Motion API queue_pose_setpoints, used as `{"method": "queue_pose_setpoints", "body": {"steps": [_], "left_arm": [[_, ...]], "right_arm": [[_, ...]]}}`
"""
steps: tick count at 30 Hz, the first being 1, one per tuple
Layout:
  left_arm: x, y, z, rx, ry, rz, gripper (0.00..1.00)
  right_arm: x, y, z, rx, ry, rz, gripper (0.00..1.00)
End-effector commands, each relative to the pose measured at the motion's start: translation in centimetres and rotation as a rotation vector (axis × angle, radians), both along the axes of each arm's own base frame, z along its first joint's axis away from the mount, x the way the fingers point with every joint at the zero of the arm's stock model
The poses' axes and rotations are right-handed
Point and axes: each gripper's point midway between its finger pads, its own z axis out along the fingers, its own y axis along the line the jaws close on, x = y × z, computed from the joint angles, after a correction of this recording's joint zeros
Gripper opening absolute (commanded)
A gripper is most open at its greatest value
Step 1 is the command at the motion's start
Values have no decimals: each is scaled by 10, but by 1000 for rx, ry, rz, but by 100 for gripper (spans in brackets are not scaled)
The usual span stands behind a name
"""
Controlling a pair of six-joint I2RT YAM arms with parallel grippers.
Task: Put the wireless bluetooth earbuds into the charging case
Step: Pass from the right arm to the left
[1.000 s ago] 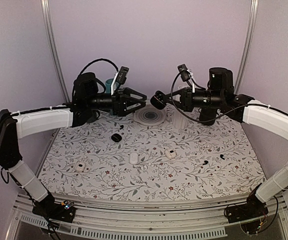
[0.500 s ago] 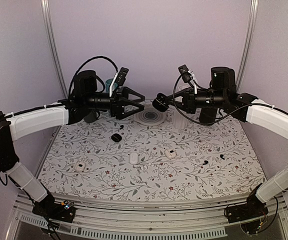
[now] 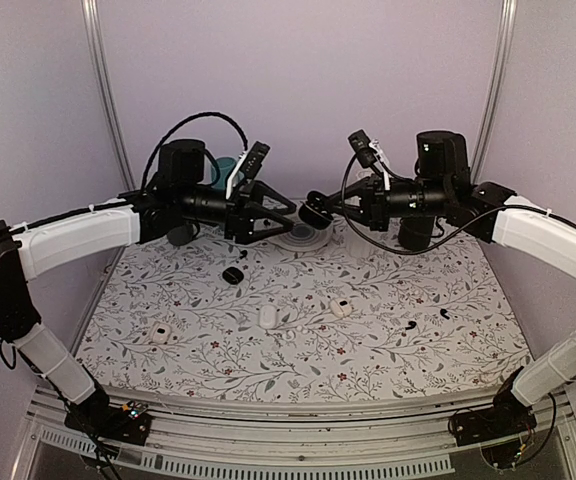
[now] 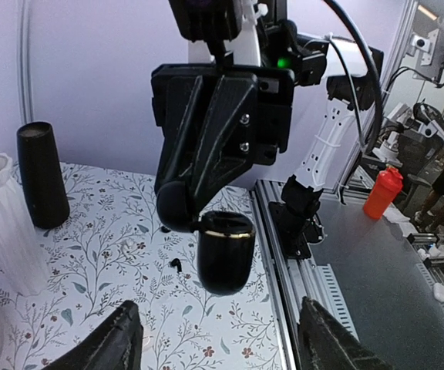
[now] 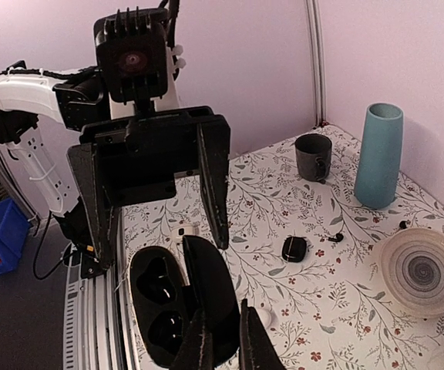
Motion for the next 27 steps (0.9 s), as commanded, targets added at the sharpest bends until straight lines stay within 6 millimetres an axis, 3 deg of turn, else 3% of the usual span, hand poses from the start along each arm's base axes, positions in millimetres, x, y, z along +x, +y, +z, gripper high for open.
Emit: {"method": "queue_pose_setpoints", "body": {"steps": [1, 16, 27], "left_arm": [[-11, -8, -2, 22, -26, -33, 69], [-26, -14, 2, -18, -44, -93, 61], [-19, -21, -4, -5, -8, -68, 55]], "right_arm": [[-2, 2, 9, -14, -50, 12, 4], [-10, 6, 7, -47, -57, 57, 4], [-14, 13, 8, -32, -58, 83, 4]]}}
